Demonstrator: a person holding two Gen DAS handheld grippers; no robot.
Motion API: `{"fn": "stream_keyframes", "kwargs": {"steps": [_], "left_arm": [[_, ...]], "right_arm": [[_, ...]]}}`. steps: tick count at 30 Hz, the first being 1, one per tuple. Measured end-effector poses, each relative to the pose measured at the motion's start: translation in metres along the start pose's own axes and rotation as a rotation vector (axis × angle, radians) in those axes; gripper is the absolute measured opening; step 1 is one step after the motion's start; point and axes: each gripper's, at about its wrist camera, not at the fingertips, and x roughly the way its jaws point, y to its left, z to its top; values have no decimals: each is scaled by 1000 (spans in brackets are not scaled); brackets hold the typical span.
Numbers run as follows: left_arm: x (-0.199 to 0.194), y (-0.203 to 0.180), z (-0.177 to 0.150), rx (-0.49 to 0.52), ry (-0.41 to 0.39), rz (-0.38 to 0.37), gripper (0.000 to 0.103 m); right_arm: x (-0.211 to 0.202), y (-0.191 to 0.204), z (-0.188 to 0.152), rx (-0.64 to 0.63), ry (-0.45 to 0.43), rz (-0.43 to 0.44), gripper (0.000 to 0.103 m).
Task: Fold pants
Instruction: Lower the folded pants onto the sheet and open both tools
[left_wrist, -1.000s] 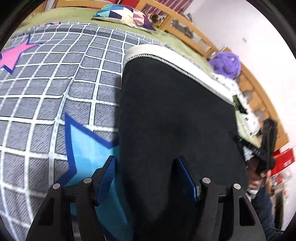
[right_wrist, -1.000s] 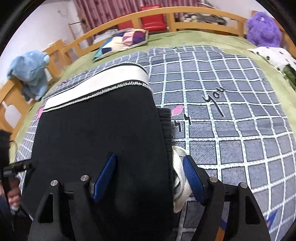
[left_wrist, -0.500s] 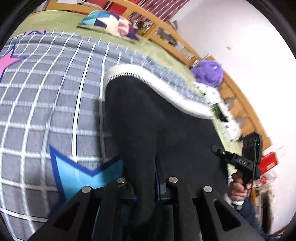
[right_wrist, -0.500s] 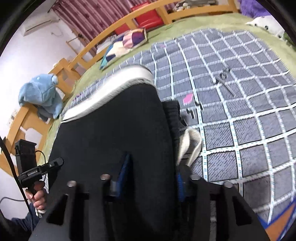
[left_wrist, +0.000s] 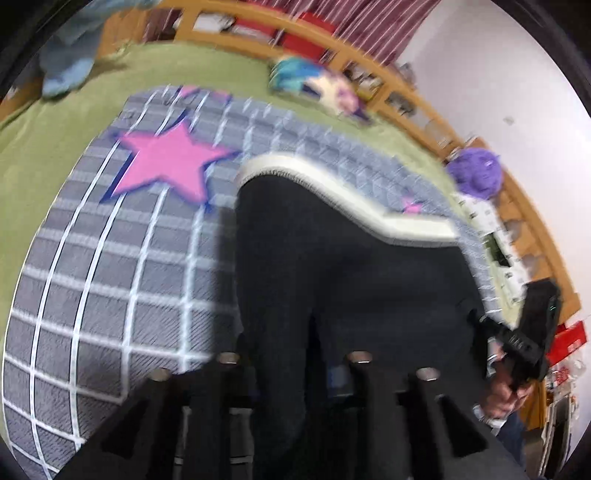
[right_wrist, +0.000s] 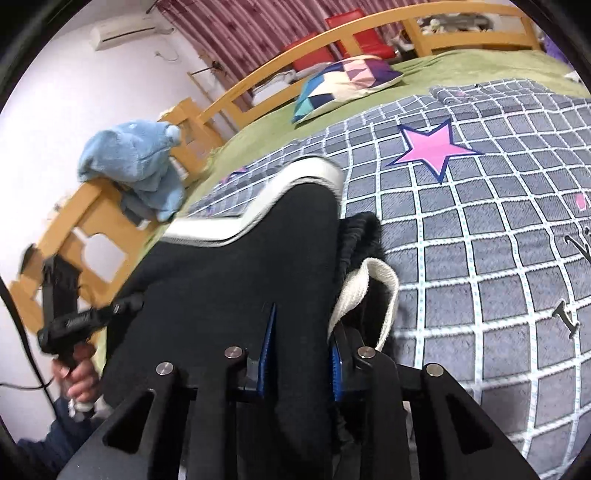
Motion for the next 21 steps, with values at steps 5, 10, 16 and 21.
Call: {"fn": "stream_keyframes", "kwargs": {"steps": [5,10,16,21], "left_arm": [[-12,-14,-12,86,-53,124,37],[-57,-45,-32,184,-141,136,50],[-59,-58,-94,232,-121,146,51],[-46,-48,-124,220,-85,201,53]], "right_arm": [[9,-20,-7,-21,55,-97,46],[-34,26,-11,-143,-18,-295,45],[-49,81,-73,-325,-40,-274,45],[-30,71,-124,-366,-1,-357,44]]}}
